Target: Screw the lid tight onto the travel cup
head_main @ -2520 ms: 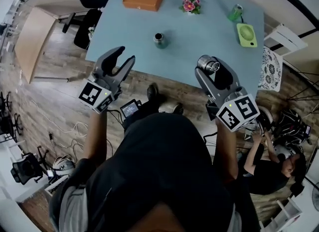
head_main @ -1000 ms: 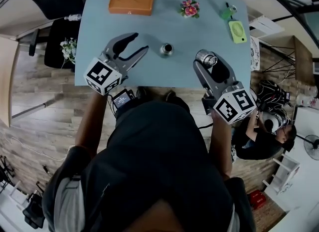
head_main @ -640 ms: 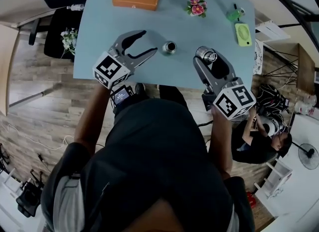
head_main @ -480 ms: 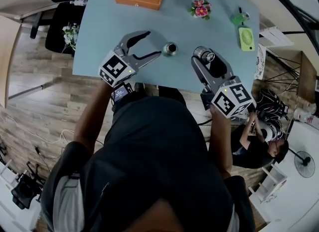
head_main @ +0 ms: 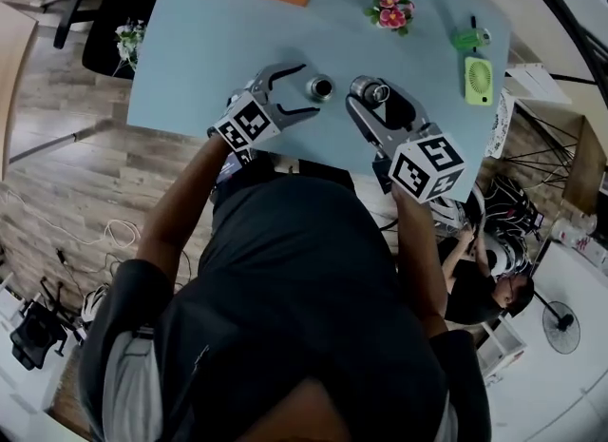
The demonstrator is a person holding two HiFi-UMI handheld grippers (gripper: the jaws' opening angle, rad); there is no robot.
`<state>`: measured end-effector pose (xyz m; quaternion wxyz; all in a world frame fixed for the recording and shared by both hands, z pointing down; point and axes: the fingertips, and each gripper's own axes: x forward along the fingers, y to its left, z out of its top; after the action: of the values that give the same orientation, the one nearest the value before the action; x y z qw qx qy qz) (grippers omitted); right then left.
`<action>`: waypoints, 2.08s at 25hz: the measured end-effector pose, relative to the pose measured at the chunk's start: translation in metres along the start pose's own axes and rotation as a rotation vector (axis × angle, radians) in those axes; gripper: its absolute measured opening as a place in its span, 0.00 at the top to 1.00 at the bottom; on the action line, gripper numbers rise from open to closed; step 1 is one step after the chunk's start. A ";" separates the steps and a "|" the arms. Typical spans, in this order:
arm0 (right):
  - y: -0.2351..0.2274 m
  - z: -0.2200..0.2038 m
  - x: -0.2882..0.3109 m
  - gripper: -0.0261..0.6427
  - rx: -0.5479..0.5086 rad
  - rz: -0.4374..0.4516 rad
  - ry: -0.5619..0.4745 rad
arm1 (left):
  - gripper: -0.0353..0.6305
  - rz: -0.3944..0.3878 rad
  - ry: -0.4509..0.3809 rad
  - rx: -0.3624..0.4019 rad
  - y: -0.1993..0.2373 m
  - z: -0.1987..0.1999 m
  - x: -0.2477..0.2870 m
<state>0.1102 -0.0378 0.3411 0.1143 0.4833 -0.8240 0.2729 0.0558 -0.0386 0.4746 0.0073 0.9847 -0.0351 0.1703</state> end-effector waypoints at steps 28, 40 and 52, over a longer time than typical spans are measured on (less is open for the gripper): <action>-0.026 -0.129 0.099 0.57 -0.226 0.136 0.341 | 0.30 -0.020 0.116 0.000 -0.013 -0.094 0.088; -0.029 -0.146 0.111 0.57 -0.285 0.171 0.381 | 0.30 -0.038 0.099 -0.019 -0.010 -0.101 0.097; -0.033 -0.148 0.115 0.57 -0.229 0.255 0.299 | 0.30 -0.028 0.062 -0.014 -0.007 -0.102 0.100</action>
<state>0.0687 -0.0517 0.5266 0.2539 0.3134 -0.8777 0.2586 0.1157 -0.0356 0.6040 0.0176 0.9793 -0.0220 0.2005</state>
